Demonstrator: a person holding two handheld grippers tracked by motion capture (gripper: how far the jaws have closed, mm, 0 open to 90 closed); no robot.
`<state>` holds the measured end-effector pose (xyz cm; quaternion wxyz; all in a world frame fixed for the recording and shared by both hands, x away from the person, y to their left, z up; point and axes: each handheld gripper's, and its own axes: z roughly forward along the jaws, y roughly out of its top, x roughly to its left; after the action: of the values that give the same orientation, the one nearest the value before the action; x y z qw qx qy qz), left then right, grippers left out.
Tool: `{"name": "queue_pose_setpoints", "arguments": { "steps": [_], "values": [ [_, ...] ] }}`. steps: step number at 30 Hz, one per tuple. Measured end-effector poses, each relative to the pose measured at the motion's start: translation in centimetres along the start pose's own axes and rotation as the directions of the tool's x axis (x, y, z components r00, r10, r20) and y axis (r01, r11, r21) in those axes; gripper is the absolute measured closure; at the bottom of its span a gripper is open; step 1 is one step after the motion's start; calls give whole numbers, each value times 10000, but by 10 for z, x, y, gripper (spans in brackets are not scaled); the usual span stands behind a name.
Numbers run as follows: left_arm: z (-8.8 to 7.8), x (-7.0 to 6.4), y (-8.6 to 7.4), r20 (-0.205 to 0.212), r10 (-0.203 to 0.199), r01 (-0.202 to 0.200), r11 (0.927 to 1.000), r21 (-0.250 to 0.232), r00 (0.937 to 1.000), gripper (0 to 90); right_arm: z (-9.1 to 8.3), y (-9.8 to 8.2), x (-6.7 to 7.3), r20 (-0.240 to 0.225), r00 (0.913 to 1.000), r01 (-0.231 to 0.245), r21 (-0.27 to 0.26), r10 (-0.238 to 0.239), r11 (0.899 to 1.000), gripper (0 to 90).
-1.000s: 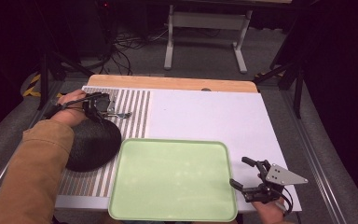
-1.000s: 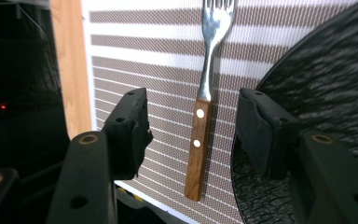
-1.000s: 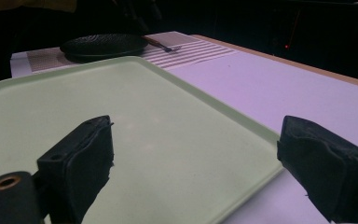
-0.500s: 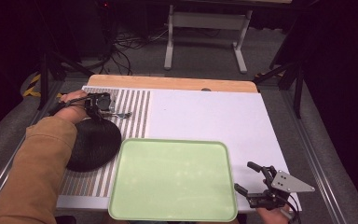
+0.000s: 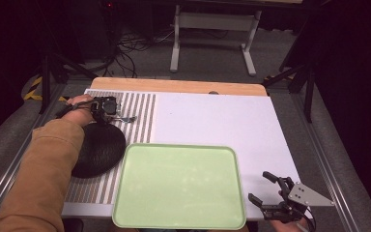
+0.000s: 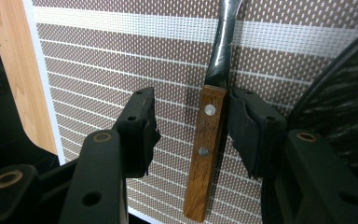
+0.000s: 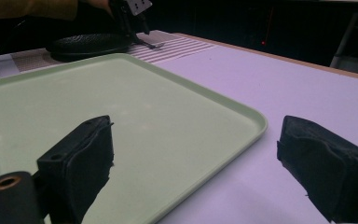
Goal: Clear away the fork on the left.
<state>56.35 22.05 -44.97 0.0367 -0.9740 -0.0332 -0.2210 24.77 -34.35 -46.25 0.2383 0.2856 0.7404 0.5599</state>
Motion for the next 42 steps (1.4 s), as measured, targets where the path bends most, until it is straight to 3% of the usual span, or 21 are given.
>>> {"name": "queue_pose_setpoints", "arguments": {
  "steps": [15,19,22,36,42],
  "values": [
    [4,-2,-1,39,33,-33,9998,175,10000,582,3,1,0,-96,9999,49,-40,-49,10000,109],
    [5,-1,-2,248,-30,28,10000,95,9997,620,2,1,0,-99,9999,26,-54,-26,10000,109],
    [5,-2,-3,625,2,-3,10000,21,9980,723,2,1,0,-114,9999,-11,-89,10,10000,109],
    [4,-9,2,187,175,-181,9992,343,9997,768,0,2,0,-192,9998,-37,-229,32,9997,109],
    [3,-10,4,108,-33,28,9989,471,9999,770,0,2,0,-177,9998,-32,-232,28,9997,110]
  ]
}}
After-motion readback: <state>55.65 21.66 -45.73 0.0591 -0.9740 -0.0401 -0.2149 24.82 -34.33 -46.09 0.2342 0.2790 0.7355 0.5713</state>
